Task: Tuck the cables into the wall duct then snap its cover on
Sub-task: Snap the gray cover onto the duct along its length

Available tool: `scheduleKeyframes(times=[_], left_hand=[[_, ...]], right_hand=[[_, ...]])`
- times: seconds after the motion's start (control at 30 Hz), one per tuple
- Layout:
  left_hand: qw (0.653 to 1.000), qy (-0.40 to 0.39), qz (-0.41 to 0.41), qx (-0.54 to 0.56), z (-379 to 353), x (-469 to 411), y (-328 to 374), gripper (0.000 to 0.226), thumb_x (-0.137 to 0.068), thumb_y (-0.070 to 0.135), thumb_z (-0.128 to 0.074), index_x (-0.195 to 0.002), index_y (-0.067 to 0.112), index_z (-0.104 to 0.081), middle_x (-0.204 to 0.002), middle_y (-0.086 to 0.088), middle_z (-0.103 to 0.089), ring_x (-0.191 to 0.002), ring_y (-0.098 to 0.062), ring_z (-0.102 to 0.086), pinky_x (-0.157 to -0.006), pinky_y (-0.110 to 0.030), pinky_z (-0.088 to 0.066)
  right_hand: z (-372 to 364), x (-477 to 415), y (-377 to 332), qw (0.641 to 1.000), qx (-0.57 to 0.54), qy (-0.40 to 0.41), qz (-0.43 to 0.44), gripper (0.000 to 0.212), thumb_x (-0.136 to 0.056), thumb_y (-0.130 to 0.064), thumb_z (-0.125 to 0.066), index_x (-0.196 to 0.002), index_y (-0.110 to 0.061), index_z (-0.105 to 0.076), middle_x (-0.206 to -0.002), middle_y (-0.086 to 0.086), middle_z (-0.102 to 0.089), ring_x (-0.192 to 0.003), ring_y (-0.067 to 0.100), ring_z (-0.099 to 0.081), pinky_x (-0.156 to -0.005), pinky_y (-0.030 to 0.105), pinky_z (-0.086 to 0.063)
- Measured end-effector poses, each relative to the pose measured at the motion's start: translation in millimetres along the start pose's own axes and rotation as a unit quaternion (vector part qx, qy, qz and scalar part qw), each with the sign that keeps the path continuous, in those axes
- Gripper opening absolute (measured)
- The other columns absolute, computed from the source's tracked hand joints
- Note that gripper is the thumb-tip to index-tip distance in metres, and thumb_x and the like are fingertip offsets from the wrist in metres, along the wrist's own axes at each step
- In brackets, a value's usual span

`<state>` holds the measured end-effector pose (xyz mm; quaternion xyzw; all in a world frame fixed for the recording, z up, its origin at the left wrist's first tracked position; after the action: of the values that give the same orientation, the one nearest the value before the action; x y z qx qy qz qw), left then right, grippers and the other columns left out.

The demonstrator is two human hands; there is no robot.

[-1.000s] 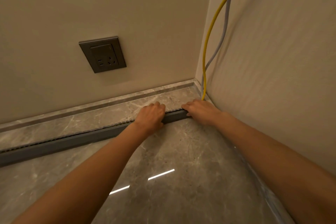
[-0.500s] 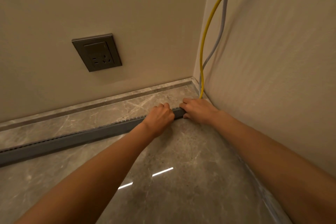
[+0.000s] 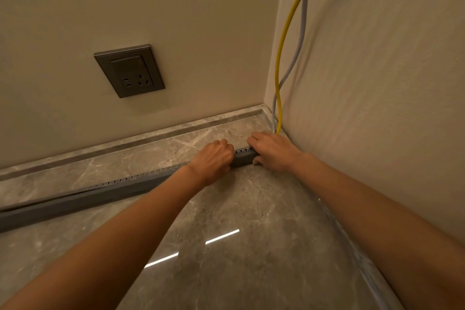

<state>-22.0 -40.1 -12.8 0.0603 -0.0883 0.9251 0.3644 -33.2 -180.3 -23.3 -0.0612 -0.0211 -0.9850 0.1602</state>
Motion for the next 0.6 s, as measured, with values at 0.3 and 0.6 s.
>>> scheduleKeyframes(times=[0.3, 0.6], left_hand=[[0.998, 0.007, 0.056, 0.035, -4.5, 2.8, 6.5, 0.031, -0.095, 0.014, -0.05, -0.122, -0.001, -0.048, -0.124, -0.019, -0.053, -0.113, -0.031, -0.053, -0.092, -0.035, -0.045], [0.992, 0.029, 0.091, 0.079, 0.4, -1.8, 6.1, 0.038, -0.093, 0.024, -0.055, -0.123, 0.003, -0.047, -0.124, -0.015, -0.054, -0.111, -0.031, -0.053, -0.088, -0.038, -0.045]], right_hand=[[-4.8, 0.2, 3.2, 0.997, -0.064, -0.042, -0.019, 0.036, -0.091, -0.024, -0.057, -0.123, -0.007, -0.054, -0.123, 0.013, -0.055, -0.116, 0.029, -0.052, -0.094, 0.041, -0.045], [-4.8, -1.2, 1.6, 0.997, -0.059, -0.04, -0.022, 0.034, -0.09, -0.021, -0.059, -0.12, -0.005, -0.057, -0.119, 0.015, -0.057, -0.112, 0.031, -0.054, -0.092, 0.042, -0.047]])
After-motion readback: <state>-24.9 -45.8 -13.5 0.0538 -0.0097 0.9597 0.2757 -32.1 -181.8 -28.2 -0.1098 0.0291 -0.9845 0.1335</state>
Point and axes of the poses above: each hand's wrist, its own x-axis away from the middle knuckle, its own z-axis out of the back of the hand, y = z × x, the point moved 2 cm from there along -x, towards the middle knuckle
